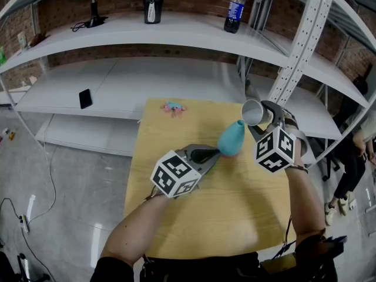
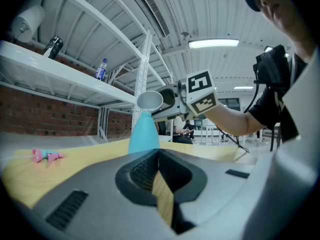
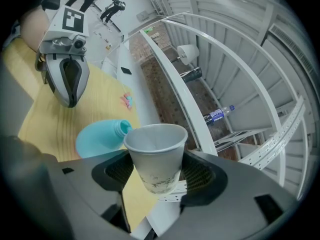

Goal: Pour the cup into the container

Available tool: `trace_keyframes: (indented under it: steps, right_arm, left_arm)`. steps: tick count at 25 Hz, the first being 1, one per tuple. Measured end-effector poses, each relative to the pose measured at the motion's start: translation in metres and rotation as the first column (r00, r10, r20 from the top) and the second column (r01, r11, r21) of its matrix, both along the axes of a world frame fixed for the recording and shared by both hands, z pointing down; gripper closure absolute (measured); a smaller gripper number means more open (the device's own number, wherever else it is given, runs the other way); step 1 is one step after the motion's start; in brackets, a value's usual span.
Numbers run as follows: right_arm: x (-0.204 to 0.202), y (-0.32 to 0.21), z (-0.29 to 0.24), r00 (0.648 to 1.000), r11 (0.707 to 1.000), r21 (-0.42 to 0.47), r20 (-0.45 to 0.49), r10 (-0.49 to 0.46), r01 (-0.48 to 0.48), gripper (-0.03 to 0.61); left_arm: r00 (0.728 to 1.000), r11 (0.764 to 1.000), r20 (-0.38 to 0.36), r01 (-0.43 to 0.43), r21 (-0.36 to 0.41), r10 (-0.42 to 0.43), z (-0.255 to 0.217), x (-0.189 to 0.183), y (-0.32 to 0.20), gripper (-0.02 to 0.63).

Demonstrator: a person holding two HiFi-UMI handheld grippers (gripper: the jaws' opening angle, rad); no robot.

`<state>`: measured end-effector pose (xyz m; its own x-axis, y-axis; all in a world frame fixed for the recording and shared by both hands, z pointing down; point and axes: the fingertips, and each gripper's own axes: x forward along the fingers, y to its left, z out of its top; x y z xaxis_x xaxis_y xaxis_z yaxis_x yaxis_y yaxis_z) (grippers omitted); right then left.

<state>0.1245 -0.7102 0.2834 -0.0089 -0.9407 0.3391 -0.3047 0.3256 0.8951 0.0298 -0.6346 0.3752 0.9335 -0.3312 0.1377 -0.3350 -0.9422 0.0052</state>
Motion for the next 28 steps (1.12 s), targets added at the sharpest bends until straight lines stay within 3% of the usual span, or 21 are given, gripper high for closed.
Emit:
trace_keyframes:
  steps: [3,9,14,16,17,20,22,25,28]
  right_arm:
    - [0.001,0.001,0.004,1.000,1.000,-0.011,0.017,0.001,-0.001,0.272]
    - [-0.001,0.000,0.012,0.982,0.998,-0.065,0.188,-0.012,0.025,0.272]
    - [0.007,0.002,0.014,0.934,0.995,-0.094,0.358,0.008,0.028,0.272]
    - [0.015,0.003,0.017,0.878,0.992,-0.119,0.478,0.030,0.031,0.272]
    - [0.021,0.004,0.019,0.832,0.990,-0.136,0.552,0.046,0.035,0.272]
    - [0.040,0.008,0.029,0.648,0.981,-0.186,0.754,0.108,0.053,0.272]
    - [0.052,0.006,0.038,0.551,0.975,-0.212,0.822,0.144,0.062,0.272]
    - [0.067,0.001,0.062,0.469,0.963,-0.263,0.859,0.206,0.058,0.272]
    - [0.082,0.002,0.089,0.421,0.951,-0.308,0.867,0.267,0.032,0.272]
  left_arm:
    - [1.000,1.000,-0.001,-0.002,0.001,0.002,0.000,0.000,0.000,0.612]
    - [1.000,1.000,0.000,-0.002,-0.001,0.002,0.000,0.000,0.000,0.612]
    - [1.000,1.000,-0.001,-0.002,0.001,0.002,0.000,-0.002,0.000,0.612]
    - [1.000,1.000,-0.001,-0.001,-0.002,0.001,0.000,-0.003,0.001,0.612]
    - [1.000,1.000,-0.001,-0.001,-0.004,0.001,0.000,-0.003,0.001,0.612]
    - [1.000,1.000,0.002,-0.003,-0.005,0.003,0.000,-0.003,0.002,0.612]
    - [1.000,1.000,0.002,-0.001,0.001,0.001,-0.003,-0.004,-0.001,0.612]
    - [1.000,1.000,0.000,0.007,0.001,-0.007,-0.002,-0.003,-0.003,0.612]
    - [1.000,1.000,0.004,0.004,-0.008,-0.004,0.001,-0.001,0.000,0.612]
